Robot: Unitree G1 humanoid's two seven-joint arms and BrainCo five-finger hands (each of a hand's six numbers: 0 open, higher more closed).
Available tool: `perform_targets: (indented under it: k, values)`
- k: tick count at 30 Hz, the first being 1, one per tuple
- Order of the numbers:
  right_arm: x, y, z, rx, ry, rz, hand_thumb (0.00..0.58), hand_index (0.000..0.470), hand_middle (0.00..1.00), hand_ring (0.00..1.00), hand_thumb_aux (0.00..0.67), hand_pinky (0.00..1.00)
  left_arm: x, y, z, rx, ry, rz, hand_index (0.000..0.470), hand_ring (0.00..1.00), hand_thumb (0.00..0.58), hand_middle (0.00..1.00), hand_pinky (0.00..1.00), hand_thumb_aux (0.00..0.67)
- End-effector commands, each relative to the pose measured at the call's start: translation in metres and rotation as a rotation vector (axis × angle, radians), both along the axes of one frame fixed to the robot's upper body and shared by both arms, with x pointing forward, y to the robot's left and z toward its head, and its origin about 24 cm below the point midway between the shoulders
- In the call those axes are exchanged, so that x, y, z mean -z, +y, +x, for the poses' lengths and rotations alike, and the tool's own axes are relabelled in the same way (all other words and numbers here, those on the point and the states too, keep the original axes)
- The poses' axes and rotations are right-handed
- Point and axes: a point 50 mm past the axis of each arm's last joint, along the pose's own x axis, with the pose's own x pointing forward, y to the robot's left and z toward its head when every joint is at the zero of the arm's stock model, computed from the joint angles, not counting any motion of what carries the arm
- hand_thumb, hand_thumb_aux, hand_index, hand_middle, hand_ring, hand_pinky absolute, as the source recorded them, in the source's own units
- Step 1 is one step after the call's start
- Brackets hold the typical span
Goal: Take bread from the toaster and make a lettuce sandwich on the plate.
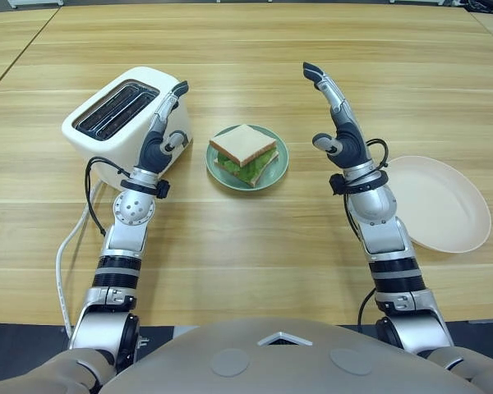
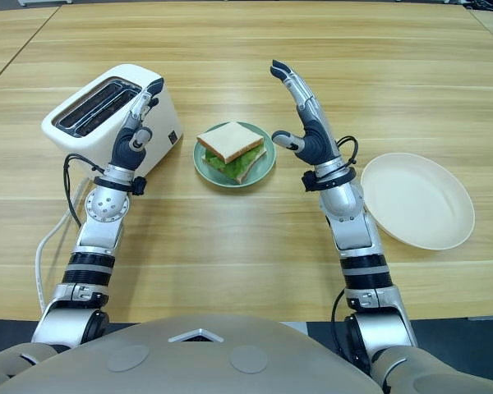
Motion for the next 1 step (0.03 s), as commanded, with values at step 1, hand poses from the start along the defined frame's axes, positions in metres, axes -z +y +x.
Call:
perform_targets:
  k: [1]
  values:
    - [-0.0011,-0.0034,-0.0011,0.002,0.005,-0.009,0.0,0.0,0.0,0.0,0.0,0.0,0.0007,-0.0027,-0.0005,0.005,0.014,0.015,0.0,0.0,0.0,0.0,0.0,0.0]
